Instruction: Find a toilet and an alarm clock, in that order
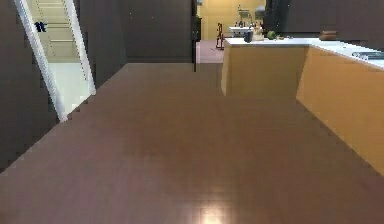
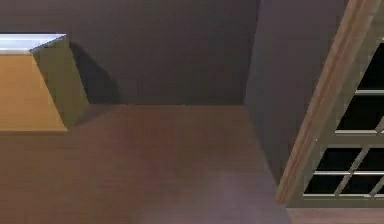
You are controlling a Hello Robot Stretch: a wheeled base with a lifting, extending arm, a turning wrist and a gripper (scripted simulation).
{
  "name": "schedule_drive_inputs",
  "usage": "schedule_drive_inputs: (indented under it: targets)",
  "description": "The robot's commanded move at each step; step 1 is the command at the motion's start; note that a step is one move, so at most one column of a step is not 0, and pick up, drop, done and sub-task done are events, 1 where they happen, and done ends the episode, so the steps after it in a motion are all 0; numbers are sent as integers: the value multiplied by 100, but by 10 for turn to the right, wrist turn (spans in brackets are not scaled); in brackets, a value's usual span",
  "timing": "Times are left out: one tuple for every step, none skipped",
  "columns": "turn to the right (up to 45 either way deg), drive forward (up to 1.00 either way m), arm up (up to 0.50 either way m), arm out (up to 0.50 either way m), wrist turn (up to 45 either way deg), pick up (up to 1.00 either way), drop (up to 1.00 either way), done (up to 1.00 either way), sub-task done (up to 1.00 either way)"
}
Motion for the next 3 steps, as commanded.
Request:
schedule_drive_inputs:
  targets:
    - [0, 100, 0, 0, 0, 0, 0, 0, 0]
    - [0, 100, 0, 0, 0, 0, 0, 0, 0]
    - [0, 85, 0, 0, 0, 0, 0, 0, 0]
